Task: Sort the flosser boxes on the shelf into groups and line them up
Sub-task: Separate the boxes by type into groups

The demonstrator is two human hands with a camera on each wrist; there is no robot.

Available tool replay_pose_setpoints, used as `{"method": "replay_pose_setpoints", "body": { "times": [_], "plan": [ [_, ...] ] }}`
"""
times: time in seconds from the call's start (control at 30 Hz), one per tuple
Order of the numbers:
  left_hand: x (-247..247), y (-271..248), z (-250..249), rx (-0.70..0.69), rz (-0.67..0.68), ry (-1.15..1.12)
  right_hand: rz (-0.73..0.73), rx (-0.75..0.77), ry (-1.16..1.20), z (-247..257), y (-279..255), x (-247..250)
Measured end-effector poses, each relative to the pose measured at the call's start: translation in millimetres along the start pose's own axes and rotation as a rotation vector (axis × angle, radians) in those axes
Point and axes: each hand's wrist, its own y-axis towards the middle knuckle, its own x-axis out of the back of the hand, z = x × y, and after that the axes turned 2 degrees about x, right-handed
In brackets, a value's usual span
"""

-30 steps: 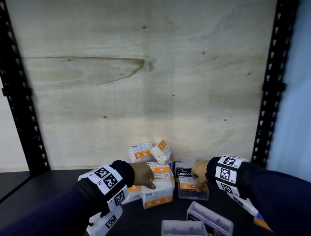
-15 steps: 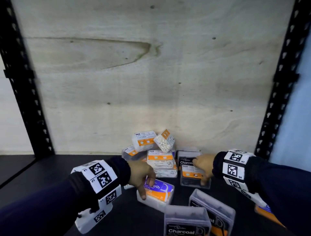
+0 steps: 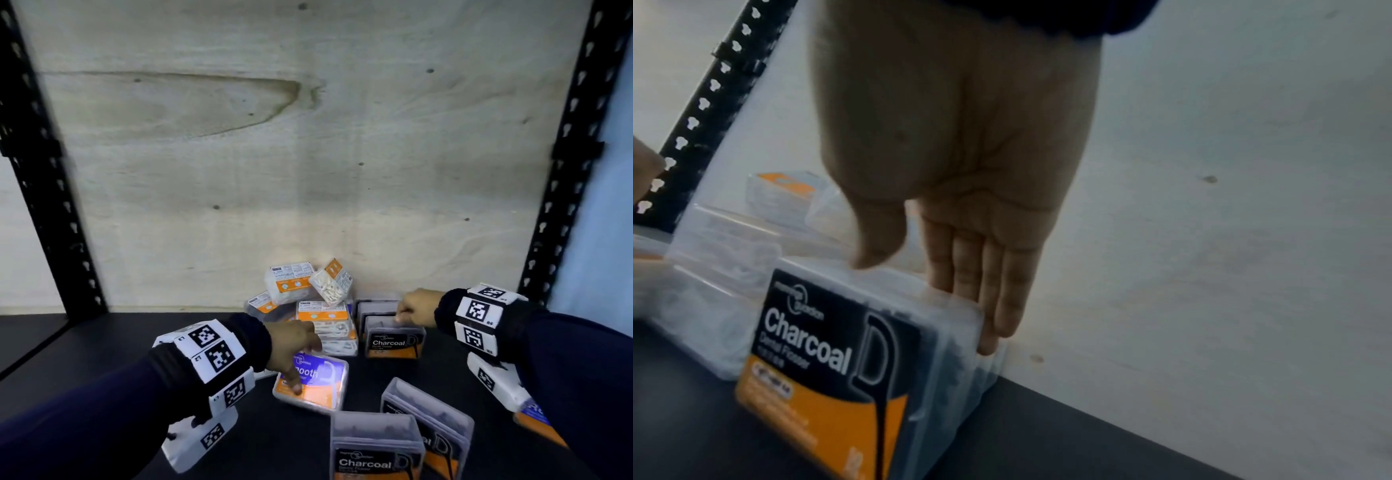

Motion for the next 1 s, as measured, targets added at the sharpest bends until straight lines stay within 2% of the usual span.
{"method": "replay_pose_setpoints", "body": {
  "times": [0.13,0.3,0.53,0.67,0.83,1.0],
  "plan": [
    [-4.1,-5.7,1.7,0.032,-0.047,0.042,0.075,-0.022,-0.016,2.8,-2.8,-0.7],
    [-4.5,-10.8,3.3,0.095,-0.030,-0.065,0.090,-0.033,-0.135,9.2,-9.2,-0.9],
    [8.5,-23.7,0.1,0.148,-0.028,-0.071,0.032,-0.033,-0.013,10.1,-43.4,4.3],
    [19.1,-35.1,-2.5,0.153,-0.116,-0.023,-0.030,-0.007,-0.004,9.4,-68.9,2.6],
    [34.8,-44.5,-11.8,0.153,-0.281,-0.012,-0.079,-0.043,0.046,6.6,-97.7,-17.8],
    [42.7,-45.7,-24.0,0.150,-0.348,-0.001,-0.104,-0.081,0.146,6.9,-118.0,-46.3]
  ]
}}
